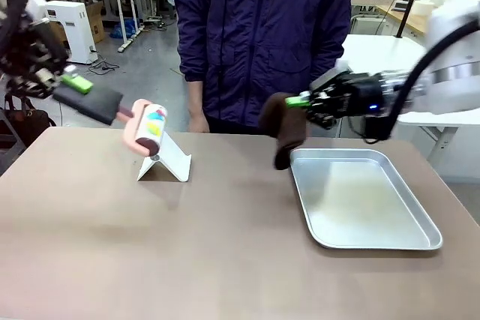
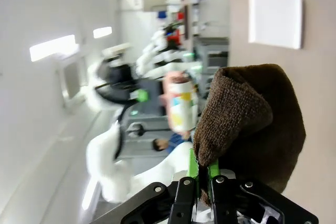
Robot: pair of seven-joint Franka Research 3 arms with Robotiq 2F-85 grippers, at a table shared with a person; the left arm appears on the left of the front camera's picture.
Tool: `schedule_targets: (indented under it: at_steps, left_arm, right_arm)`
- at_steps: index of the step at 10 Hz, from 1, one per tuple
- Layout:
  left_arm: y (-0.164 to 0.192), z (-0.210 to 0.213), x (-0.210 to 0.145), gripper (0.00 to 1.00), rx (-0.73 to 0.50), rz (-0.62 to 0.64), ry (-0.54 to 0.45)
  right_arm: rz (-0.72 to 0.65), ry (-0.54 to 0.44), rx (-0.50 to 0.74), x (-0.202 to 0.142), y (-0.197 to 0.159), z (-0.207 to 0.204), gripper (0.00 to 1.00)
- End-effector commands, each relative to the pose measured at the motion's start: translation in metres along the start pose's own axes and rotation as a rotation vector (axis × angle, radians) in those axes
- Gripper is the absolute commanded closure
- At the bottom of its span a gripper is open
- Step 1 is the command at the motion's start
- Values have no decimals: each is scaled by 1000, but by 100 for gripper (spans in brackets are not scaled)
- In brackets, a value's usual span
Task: Clean the surface of the table.
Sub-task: Return the Lint Roller and towel to their original positions.
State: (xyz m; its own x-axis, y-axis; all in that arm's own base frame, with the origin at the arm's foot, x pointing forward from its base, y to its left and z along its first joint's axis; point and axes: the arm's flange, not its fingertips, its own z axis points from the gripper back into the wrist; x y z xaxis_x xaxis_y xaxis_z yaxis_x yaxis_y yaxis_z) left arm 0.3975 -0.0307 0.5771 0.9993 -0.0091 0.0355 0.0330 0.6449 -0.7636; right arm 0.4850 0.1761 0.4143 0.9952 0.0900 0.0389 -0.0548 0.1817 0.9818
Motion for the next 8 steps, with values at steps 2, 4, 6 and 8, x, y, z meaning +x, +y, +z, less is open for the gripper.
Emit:
schedule_targets:
  at_steps: [2, 4, 6, 8]
  left_arm:
    - [-28, -28, 44, 78, 250, 46, -27]
    - [-34, -54, 68, 78, 316, 48, -36]
    - [-37, -72, 89, 78, 356, 62, -62]
    - [-32, -90, 108, 78, 365, 89, -22]
  right_arm:
    - [-40, -112, -231, 24, -39, -53, 93]
    - [-77, -88, -354, 26, -62, -71, 93]
    - [-121, -67, -467, 27, -72, -66, 93]
    - [-121, -38, -613, 25, -76, -44, 93]
